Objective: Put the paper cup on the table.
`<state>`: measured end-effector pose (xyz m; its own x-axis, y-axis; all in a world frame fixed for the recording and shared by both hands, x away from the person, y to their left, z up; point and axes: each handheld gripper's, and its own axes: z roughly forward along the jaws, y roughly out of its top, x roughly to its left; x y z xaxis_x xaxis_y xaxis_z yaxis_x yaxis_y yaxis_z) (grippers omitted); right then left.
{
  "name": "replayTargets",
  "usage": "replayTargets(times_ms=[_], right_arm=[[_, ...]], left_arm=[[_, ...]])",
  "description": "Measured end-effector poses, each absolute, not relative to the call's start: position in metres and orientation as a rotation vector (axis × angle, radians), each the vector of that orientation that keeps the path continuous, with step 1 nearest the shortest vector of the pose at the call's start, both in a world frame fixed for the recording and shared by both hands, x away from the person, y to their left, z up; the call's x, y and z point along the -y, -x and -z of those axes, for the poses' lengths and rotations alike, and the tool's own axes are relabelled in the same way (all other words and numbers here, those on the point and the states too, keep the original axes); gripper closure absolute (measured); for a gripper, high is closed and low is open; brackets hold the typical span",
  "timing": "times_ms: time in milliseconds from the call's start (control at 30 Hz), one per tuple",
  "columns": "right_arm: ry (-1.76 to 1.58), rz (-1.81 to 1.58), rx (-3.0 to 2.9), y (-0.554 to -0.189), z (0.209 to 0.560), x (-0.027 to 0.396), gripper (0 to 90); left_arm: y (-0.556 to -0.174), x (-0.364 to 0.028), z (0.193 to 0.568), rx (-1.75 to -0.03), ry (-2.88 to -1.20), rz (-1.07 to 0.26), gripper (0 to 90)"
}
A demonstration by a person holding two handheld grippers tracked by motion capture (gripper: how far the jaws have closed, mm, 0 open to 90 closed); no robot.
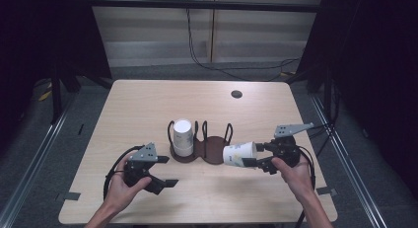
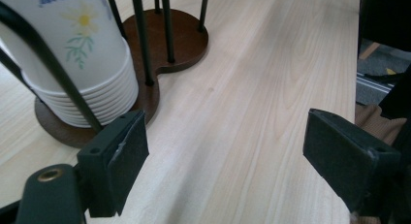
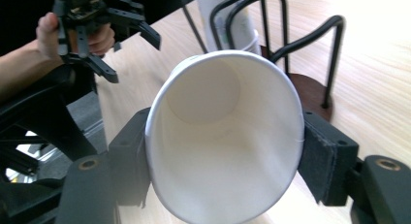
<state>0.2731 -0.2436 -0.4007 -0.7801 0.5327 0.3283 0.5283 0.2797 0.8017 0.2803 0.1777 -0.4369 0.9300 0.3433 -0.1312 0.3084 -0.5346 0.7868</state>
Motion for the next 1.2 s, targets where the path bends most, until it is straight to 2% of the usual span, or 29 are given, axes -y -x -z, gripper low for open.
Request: replayTargets(times_ms=[633,900,1200], right_arm=[[-1.168,-1.390,-2.517,-0.295,0.390,0.260,29.6],[-1.241,-1.218,-2.537,-0.310,0.388,0.260,29.3],[-1.328,-1.035,-2.551,-0.326,0.388,0.259,28.6]], left_arm=[[-0.284,-0.205,0.445,-0.535,-2.148,-0.071,16.3],[-0.282,-0.208,0.443,-0.538,-2.099,-0.084,16.3],[-0.283,-0.205,0.444,-0.540,-2.118,-0.084,16.4]])
